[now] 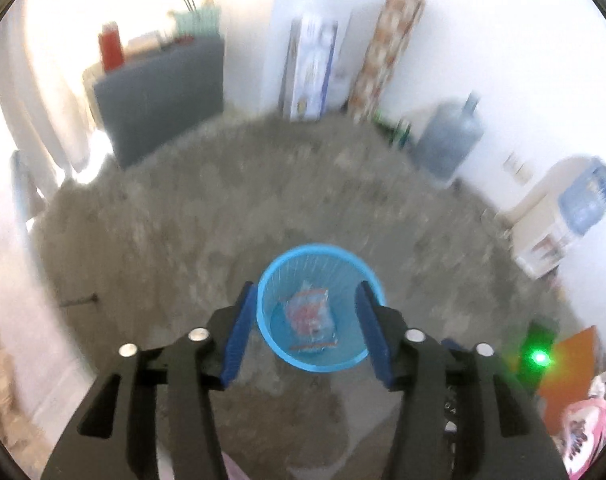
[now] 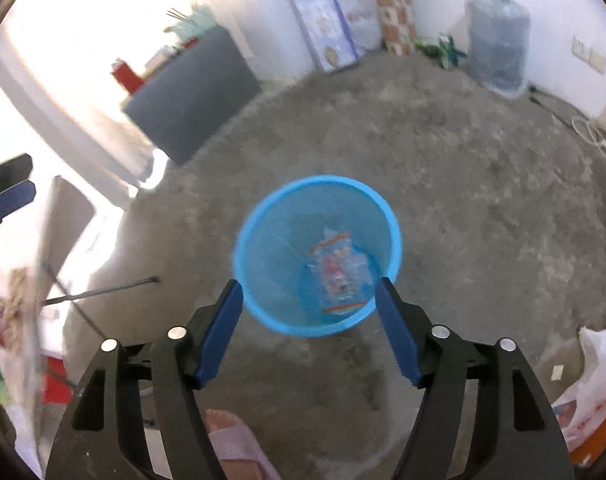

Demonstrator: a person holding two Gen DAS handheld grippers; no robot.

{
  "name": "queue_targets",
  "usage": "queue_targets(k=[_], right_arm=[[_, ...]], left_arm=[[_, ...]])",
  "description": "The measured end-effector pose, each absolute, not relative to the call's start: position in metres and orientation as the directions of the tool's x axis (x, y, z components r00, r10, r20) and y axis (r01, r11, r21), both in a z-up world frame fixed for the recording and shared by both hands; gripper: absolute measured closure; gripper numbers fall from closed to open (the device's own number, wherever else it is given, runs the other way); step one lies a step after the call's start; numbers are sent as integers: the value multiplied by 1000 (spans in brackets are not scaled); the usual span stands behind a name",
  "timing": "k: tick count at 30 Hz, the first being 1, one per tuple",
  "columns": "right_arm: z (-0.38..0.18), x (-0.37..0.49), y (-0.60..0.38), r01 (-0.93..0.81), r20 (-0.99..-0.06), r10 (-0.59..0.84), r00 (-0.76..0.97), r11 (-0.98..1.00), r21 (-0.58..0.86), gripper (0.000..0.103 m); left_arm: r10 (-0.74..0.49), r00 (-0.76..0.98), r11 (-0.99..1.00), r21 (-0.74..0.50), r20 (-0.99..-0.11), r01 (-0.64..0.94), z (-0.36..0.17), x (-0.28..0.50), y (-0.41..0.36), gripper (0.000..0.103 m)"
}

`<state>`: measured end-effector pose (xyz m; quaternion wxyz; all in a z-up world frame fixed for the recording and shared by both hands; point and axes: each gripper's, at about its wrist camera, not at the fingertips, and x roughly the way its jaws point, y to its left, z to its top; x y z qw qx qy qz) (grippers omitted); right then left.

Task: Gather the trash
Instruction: 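Move both tools back over the table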

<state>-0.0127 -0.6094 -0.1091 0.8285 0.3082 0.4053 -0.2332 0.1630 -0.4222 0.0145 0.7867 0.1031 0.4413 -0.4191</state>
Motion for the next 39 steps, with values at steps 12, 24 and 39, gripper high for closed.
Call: queue_targets(k=[12,24,39], right_arm=[[28,17,-445,385,-698,-139,703,899,210,10],[58,116,-236,52,-681,45,731,991,121,8],[52,146,-138,-37,-729,94,678,995,95,8]], left_arm=[[-626,506,730,-219,-594,647,75,96,-156,38],[-353,732,924,-341,-583,174,19,48,103,23],[-346,735,913,-391,-583,120,0,57,163,15]])
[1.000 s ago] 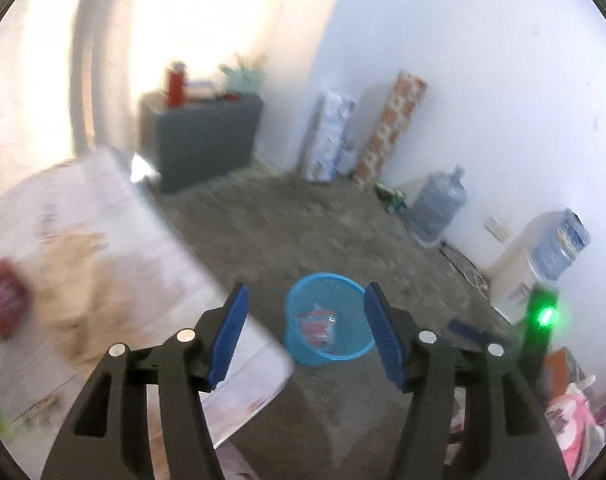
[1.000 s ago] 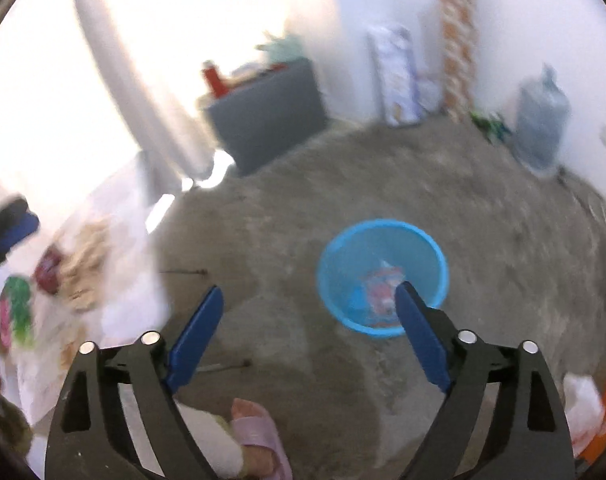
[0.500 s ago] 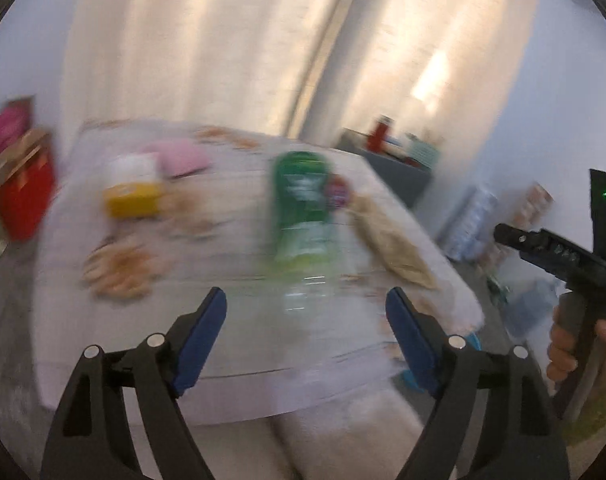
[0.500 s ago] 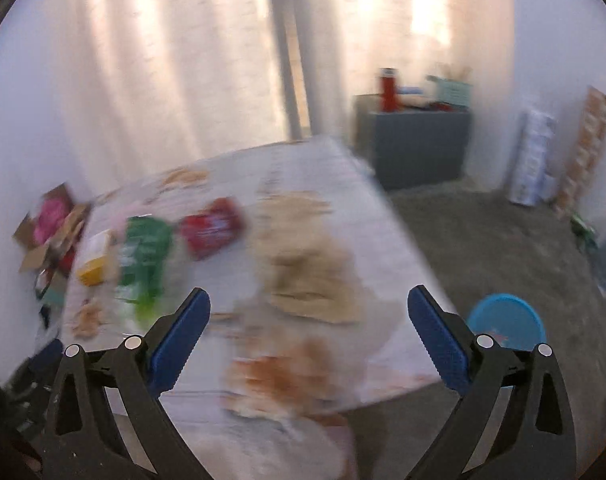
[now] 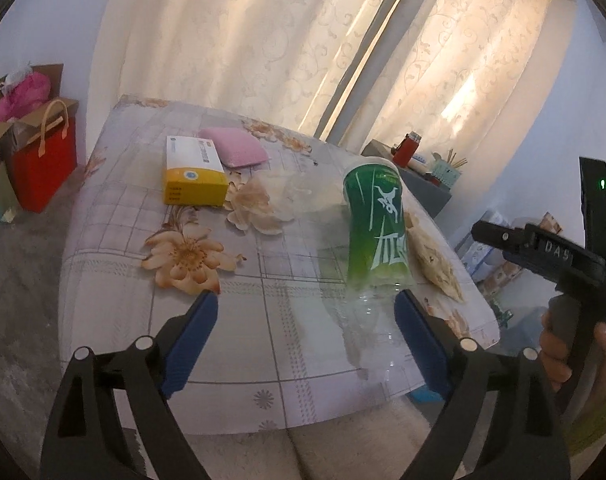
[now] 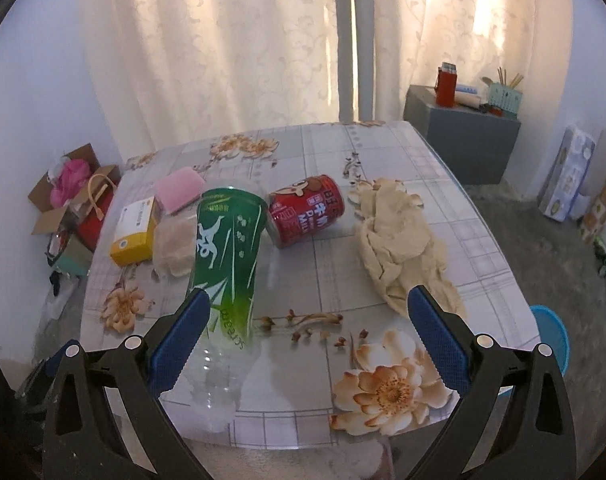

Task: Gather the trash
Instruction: 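Move both tools back over the table, then approach and grasp the green plastic bottle with the left gripper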

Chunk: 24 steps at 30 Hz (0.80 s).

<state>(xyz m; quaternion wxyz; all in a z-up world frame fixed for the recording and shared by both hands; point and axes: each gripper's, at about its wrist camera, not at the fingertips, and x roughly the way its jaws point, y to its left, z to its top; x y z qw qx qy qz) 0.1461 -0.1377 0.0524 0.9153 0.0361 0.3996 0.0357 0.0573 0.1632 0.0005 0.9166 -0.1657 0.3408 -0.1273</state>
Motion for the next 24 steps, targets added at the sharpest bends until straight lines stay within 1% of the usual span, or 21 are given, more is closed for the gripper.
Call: queue_targets(k=[3,9,13,19,24], right_arm=[[50,152,-137,-34,-740,109,664,993,115,8],[47,165,-132,-66,-742,134,657,990,121,8],[44,170,-137,-67,-743,145,654,989,135,8],[44,164,-153,-32,-723,62,688,998,55,8],[54,151,-177,36,-697,-6,717,999,28,8]], left_arm=[[-311,747,928,-358,-587,104,1,58,166,14],[-252,760,936,-351,-599,34,1,59,173,9],[-193,764,947,-321,-616,-20,1,61,173,6],[-148,757,944,-319,-636,-84,1,63,165,6],[-137,757,947,-309,-639,-90,8,63,155,6]])
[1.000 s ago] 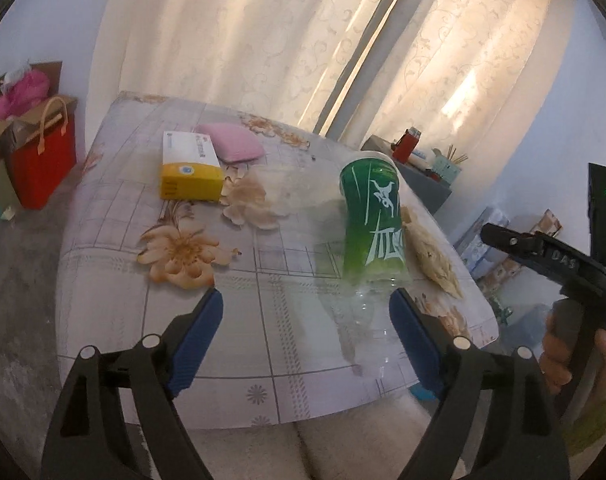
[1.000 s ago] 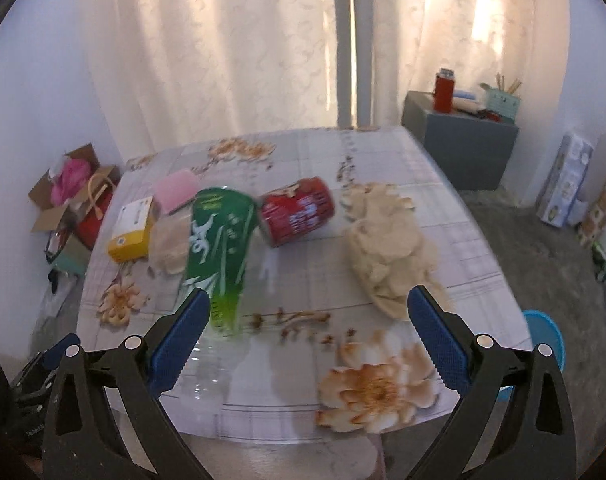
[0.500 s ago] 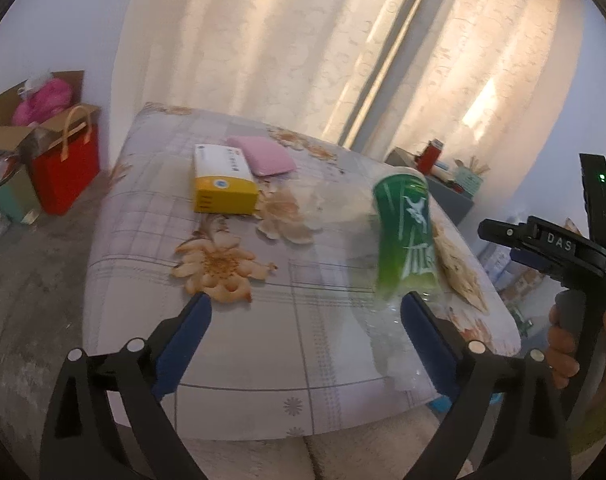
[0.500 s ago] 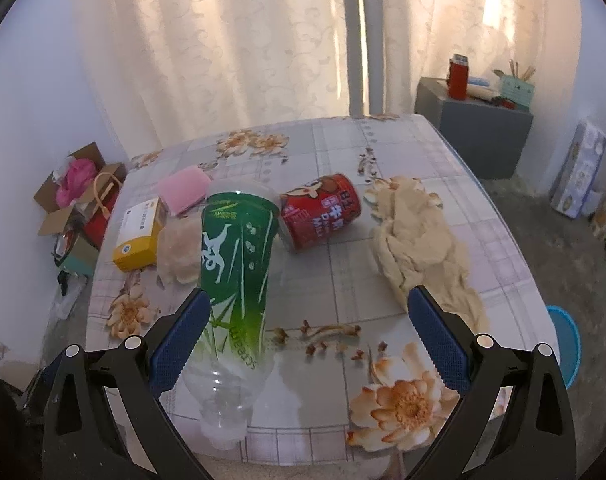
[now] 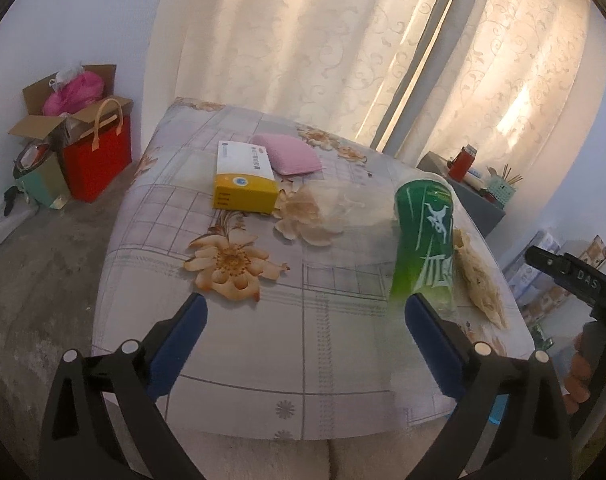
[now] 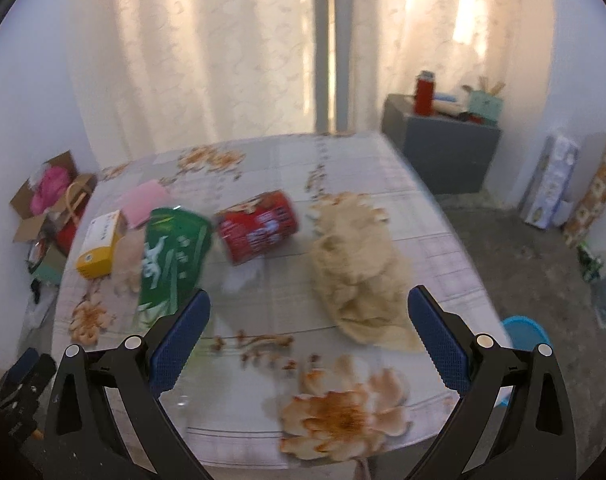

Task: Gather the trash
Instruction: 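Approach and grasp the green plastic bottle with the left gripper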

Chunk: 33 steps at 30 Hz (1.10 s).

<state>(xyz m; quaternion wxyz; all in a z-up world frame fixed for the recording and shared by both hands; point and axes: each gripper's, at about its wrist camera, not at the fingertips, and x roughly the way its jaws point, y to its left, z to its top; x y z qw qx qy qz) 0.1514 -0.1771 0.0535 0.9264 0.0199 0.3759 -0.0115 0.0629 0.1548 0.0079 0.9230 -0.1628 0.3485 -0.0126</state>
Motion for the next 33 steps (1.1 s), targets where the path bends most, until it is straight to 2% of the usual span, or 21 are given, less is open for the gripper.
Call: queue_targets(k=[5,9,18,24,29,33], right_arm=[[60,130,-197,137,-670,-127,731,990,-38,8],[55,109,-204,176,-663,-221,715,975,-136,8],[58,90,-209,167,-658,-243,713,970,-178,8],[53,107,-202,82,-654,-137,744,990,-113,8],[47,123,-188,40,-635,-104,765,993,-114,8],[45,127,-190,5,-635,-38,772,999,-53,8]], left_arm=[[-140,765,951,-299,-628,-71,18,58,145,6],[-194,749,943,-330,-633,-35,23,58,137,6],[-238,753,936,-352,-614,9,39,58,131,6],[-206,767,945,-326,-608,-5,39,62,135,6],[-245,786,928,-373,-567,20,28,67,140,6],[-263,775,919,-394,-575,19,20,76,137,6]])
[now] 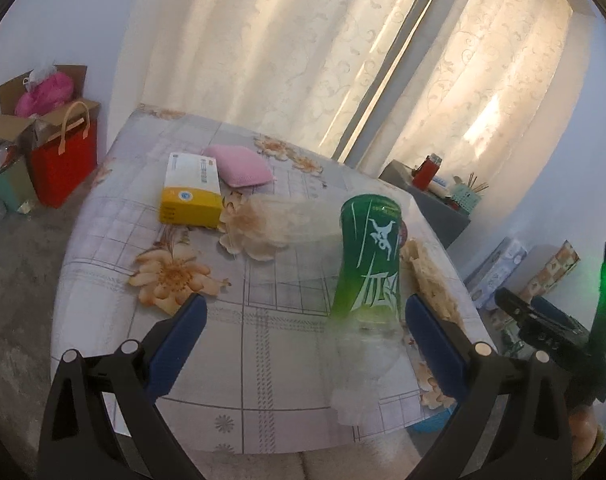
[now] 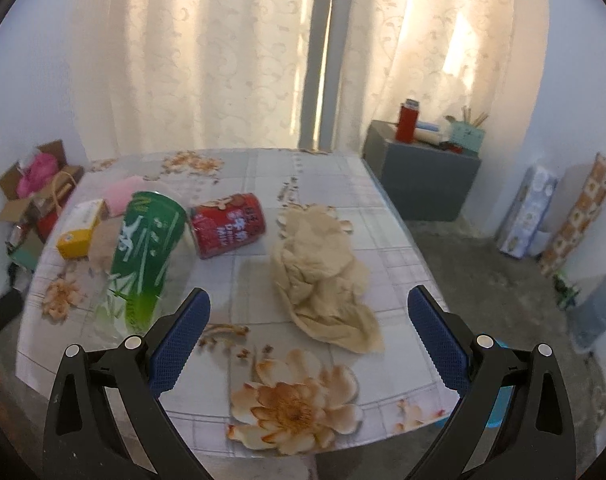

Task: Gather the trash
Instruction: 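Approach and grasp the green plastic bottle with the left gripper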

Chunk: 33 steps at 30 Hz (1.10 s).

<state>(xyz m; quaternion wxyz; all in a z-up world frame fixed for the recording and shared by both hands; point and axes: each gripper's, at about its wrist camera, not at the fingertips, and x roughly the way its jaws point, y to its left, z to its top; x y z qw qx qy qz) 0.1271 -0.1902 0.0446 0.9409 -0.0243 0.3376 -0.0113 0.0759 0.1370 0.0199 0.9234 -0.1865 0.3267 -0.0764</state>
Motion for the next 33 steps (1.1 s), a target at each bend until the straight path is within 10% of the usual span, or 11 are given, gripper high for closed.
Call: queue_targets(k=[11,20,33], right_arm=[[27,139,-225,-3,-657,114,745,986,167,8],[24,148,-231,-13,-659,141,739,981,196,8],[18,148,-242,-14,-670,169,723,973,230,8]], left_arm=[[-353,775,935,-239,-525,264,33,109,78,6],[-297,700,947,-104,-649,305,33,181,37,6],[-380,429,921,-293,-820,256,-6,219,54,31]])
